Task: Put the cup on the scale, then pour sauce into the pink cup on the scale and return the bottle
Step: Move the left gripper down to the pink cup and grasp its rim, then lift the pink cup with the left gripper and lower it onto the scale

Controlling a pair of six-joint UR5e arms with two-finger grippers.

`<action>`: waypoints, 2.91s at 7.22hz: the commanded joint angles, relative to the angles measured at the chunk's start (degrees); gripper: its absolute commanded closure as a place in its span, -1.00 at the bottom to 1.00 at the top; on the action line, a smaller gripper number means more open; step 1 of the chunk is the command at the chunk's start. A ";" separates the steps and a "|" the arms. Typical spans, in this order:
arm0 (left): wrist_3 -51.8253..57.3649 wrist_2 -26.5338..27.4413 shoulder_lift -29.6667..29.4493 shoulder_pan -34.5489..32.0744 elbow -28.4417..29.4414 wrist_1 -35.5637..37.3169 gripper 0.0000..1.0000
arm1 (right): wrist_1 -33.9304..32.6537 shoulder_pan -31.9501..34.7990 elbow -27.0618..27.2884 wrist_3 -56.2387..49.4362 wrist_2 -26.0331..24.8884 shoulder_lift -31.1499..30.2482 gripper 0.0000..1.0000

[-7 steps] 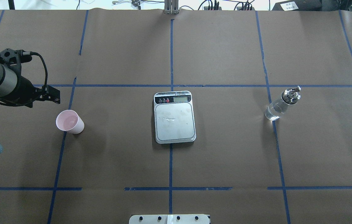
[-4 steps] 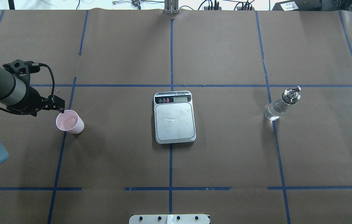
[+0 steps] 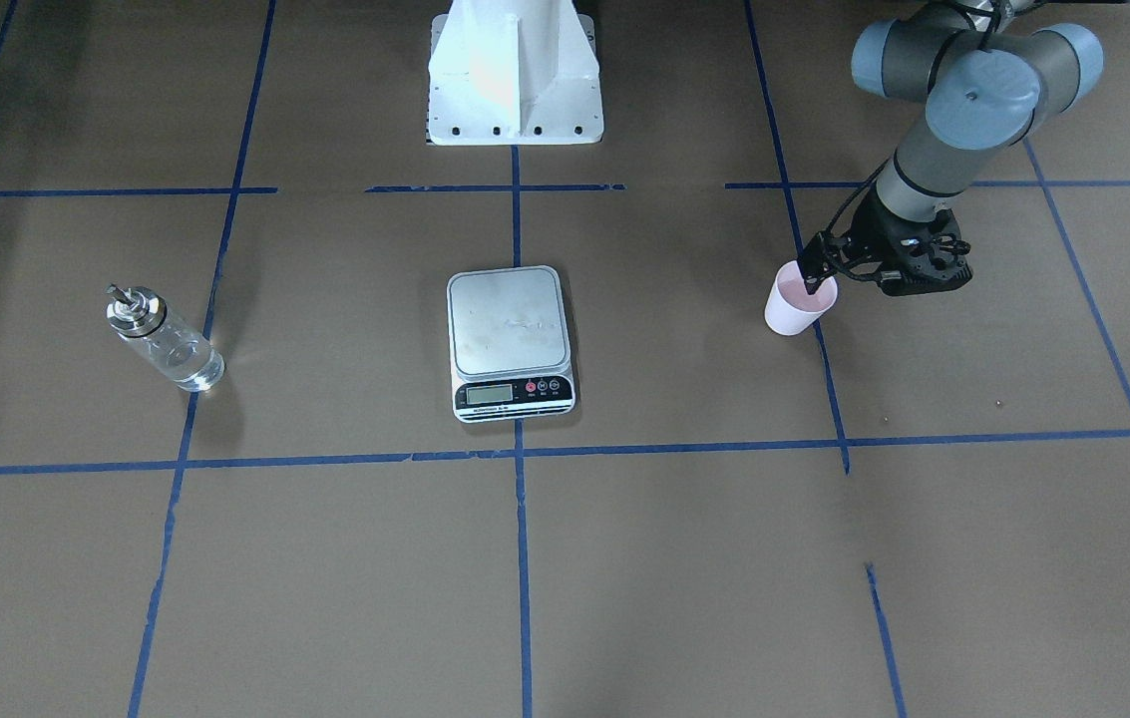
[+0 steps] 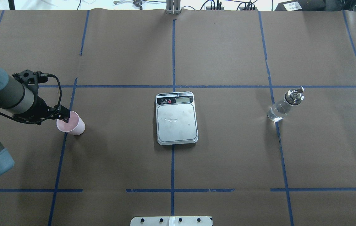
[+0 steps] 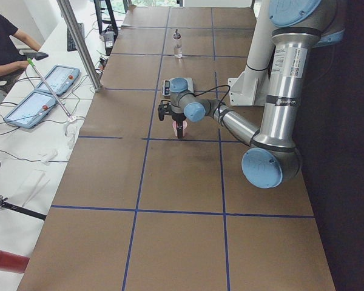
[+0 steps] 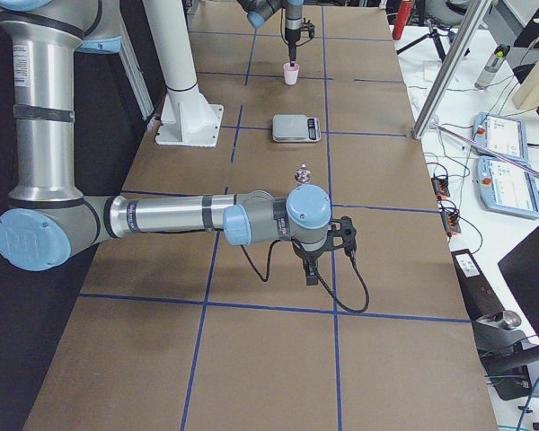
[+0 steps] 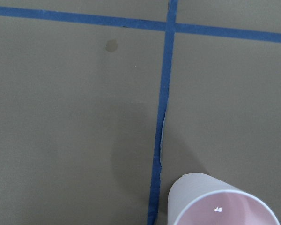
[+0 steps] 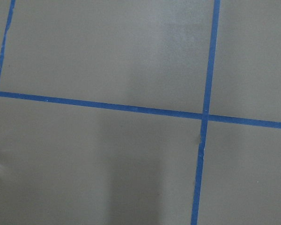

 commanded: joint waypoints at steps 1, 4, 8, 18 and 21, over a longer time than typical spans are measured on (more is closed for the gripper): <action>-0.15 -0.21 -0.49 0.07 0.60 -0.03 -0.19 | 0.00 0.00 0.47 0.00 -0.09 0.06 -1.00; -0.15 -0.30 -0.84 0.15 0.78 -0.11 -0.03 | 0.09 0.00 0.73 -0.09 -0.09 0.15 -1.00; -0.15 -0.73 -1.46 0.86 0.96 -0.11 1.00 | 0.09 0.00 0.73 0.00 -0.09 0.15 -1.00; -21.83 -3.64 -35.86 3.30 5.21 21.16 1.00 | -0.44 0.00 2.67 1.85 0.09 0.06 -1.00; -27.63 0.74 -40.92 7.09 13.94 15.13 1.00 | -0.53 0.00 2.67 1.93 -0.26 0.06 -1.00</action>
